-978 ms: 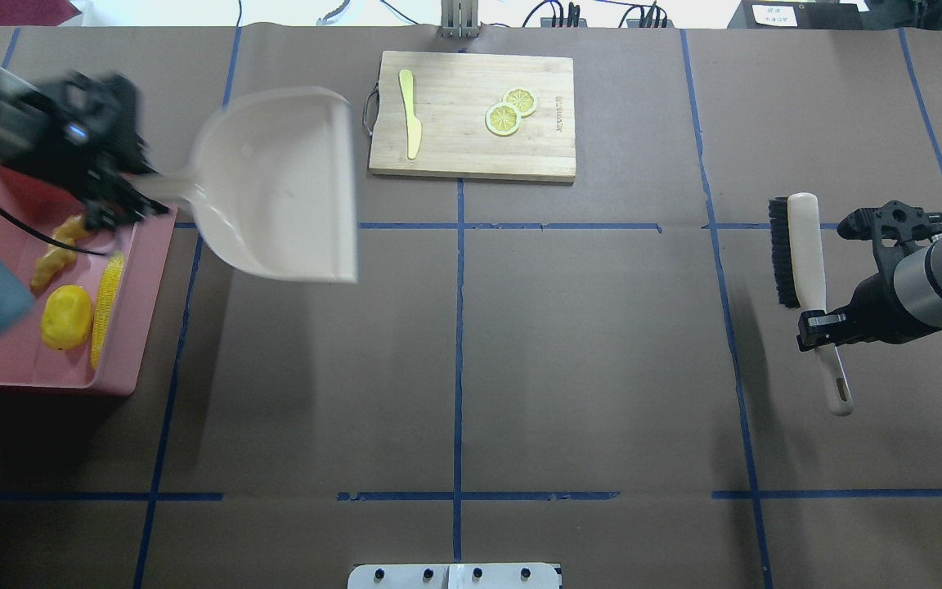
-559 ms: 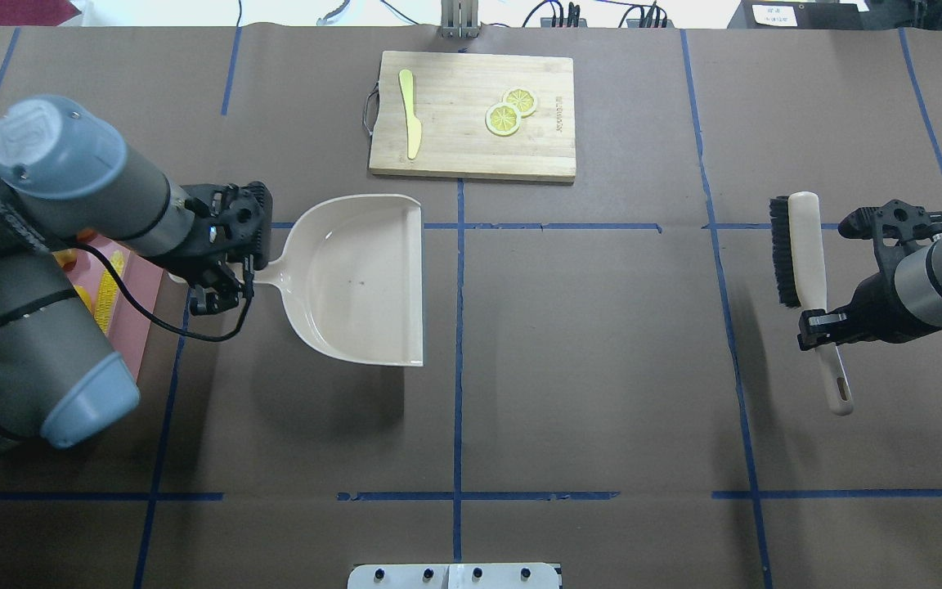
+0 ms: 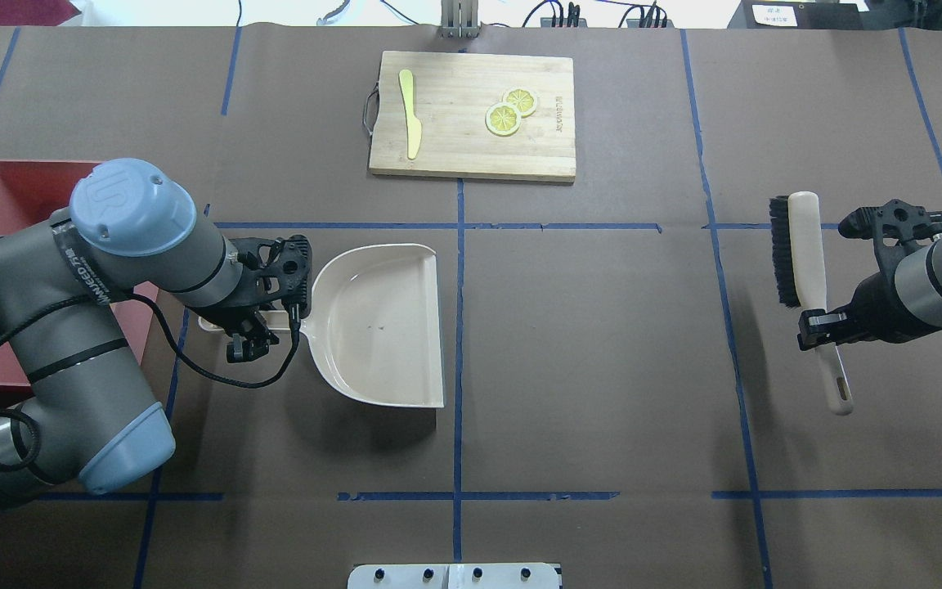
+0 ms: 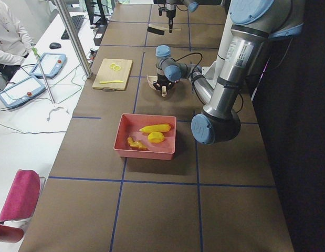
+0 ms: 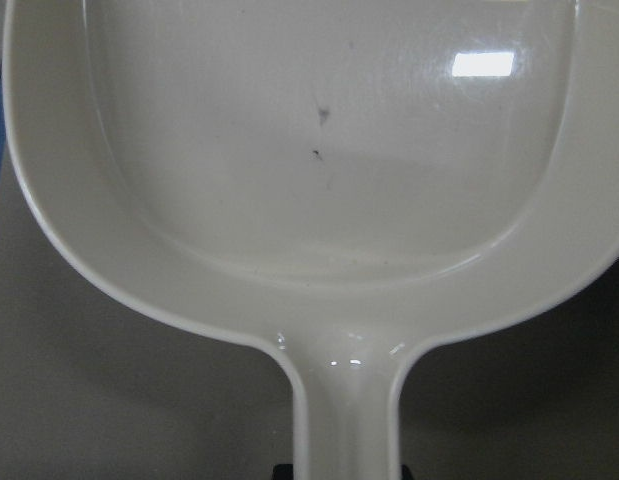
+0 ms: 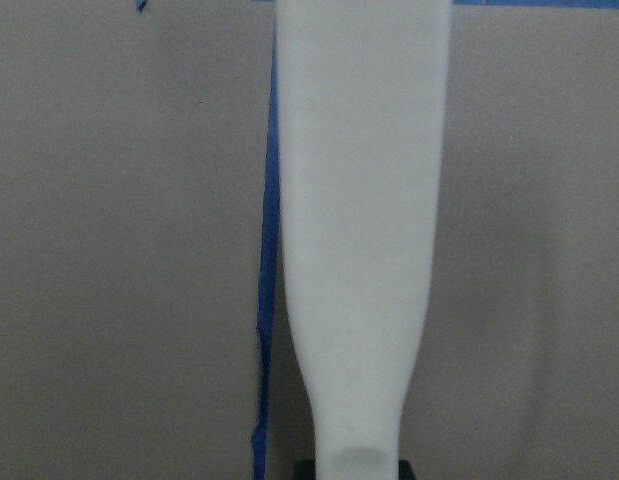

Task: Sweep and dump trash into bin

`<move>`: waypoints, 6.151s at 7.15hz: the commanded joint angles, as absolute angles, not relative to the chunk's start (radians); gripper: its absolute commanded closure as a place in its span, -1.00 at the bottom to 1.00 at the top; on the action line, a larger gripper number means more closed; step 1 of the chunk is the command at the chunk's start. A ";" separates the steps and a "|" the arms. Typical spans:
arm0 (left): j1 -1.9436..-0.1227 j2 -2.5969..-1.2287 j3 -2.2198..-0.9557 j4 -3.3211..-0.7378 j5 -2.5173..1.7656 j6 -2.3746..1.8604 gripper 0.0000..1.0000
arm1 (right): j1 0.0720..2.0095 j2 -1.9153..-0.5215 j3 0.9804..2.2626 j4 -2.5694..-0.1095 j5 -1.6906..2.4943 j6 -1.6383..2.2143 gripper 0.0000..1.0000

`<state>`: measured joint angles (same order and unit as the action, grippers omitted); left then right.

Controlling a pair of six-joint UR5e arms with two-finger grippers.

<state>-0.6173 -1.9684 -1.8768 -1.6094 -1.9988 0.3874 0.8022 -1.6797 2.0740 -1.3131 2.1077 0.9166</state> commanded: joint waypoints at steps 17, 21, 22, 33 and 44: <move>-0.929 -1.829 -1.990 -1.504 -1.893 0.282 -0.83 | 1.009 -1.916 1.958 -1.322 2.324 0.560 0.95; -0.928 -1.832 -1.991 -1.497 -1.908 0.270 -0.91 | 1.006 -1.810 1.842 -1.330 2.352 0.555 0.92; -0.928 -1.833 -1.993 -1.497 -1.908 0.265 -0.92 | 1.008 -1.803 1.820 -1.324 2.353 0.555 0.92; -1.290 -1.781 -1.701 -1.509 -2.223 0.272 -0.98 | 1.368 -1.836 1.941 -1.456 2.410 0.352 -1.00; -1.531 -1.700 -1.571 -1.433 -2.329 0.038 -1.00 | 1.477 -1.755 1.911 -1.643 2.338 0.114 -1.00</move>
